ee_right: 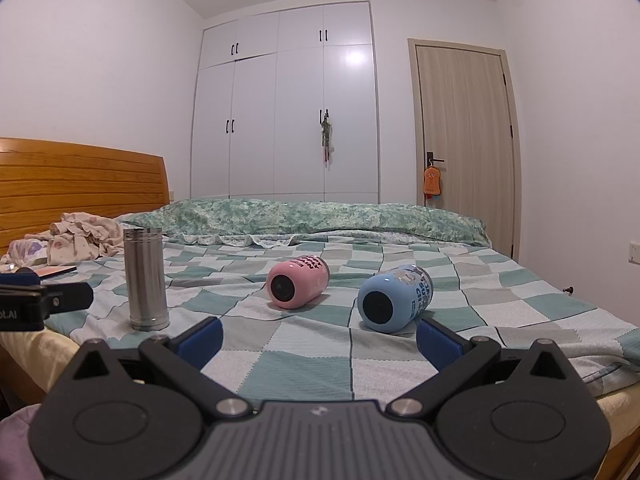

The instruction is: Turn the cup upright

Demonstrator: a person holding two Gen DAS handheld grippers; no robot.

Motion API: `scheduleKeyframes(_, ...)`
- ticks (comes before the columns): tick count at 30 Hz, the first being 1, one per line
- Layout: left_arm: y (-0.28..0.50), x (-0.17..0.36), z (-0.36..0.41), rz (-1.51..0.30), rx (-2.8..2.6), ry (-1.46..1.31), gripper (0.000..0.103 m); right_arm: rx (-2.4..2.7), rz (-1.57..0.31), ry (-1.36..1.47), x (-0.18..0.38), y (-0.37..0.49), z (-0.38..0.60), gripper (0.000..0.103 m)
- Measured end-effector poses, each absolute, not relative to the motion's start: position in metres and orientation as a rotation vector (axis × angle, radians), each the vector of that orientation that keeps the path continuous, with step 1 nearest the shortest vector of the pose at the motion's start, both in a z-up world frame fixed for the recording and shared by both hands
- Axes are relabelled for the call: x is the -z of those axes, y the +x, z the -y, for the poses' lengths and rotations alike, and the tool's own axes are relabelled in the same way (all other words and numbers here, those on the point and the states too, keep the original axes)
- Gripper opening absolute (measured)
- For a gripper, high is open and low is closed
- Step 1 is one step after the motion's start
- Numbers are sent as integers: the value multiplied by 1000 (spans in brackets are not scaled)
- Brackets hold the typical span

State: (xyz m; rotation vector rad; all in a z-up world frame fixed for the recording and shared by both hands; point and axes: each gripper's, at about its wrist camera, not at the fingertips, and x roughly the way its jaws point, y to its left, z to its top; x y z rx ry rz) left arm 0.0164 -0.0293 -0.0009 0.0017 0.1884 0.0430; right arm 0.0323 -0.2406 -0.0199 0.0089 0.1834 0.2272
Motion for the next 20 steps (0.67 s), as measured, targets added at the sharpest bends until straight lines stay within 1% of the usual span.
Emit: scheduleKeyframes(20,15,2,33,-177,-24,-3,103,-232,-182,-1,20,33,238,103)
